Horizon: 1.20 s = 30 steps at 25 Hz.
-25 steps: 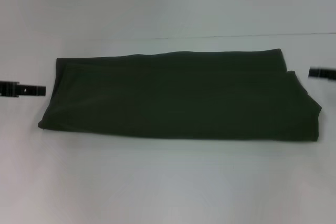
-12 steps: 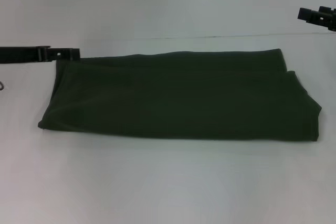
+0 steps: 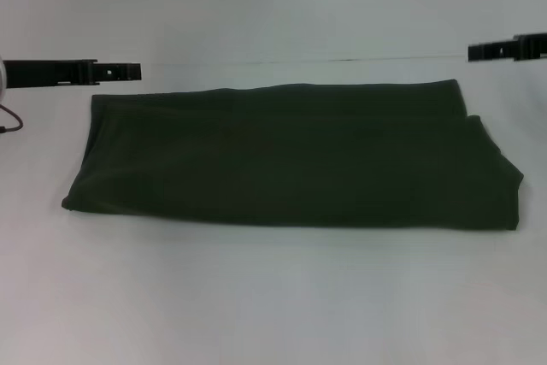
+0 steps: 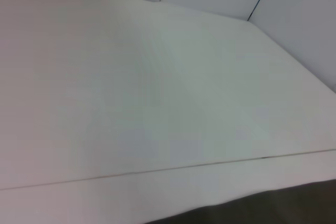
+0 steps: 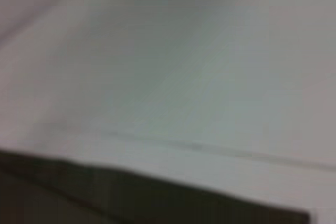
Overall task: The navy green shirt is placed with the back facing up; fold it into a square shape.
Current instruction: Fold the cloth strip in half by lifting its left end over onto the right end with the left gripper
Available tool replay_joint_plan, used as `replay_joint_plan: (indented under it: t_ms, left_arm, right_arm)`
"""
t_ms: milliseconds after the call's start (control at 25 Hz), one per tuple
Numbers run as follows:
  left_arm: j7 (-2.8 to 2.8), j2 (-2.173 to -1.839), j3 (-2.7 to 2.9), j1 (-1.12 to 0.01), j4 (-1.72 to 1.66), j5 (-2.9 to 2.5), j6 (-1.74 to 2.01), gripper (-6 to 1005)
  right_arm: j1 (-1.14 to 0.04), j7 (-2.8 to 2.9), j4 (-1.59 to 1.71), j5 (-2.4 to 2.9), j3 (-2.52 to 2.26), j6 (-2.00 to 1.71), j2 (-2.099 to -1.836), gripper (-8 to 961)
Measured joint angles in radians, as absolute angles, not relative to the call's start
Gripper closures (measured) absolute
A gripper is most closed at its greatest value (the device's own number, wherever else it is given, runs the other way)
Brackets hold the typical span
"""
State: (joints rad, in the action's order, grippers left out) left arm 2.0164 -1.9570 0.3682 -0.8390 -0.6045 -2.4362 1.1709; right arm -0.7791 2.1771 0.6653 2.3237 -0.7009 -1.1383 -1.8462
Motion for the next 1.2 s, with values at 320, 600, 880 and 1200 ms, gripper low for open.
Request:
replay_joint_plan:
  t_ms: [320,600,880,1200]
  left_arm:
    - [1.976,-1.961,0.368,-0.809,-0.613,-2.427,1.182,120]
    - [1.936,-1.966,0.37,-0.78,-0.623,-2.429,1.206,120]
    - [1.933,-1.967,0.379,-0.775,-0.626,-2.433,1.224,120]
    - [1.933,-1.972,0.394,-0.773,-0.629,-2.433,1.229,119]
  right_arm:
    - [-0.886,2.37,0.617,2.634,-0.762,-1.127,-1.87,178]
    - [-0.905,2.42,0.529,2.671,-0.788,-1.01,-1.892,178]
    - [-0.905,2.452,0.476,2.693,-0.804,-0.914,-1.902,177]
    - [-0.915,2.452,0.427,2.691,-0.811,-0.813,-1.932,178]
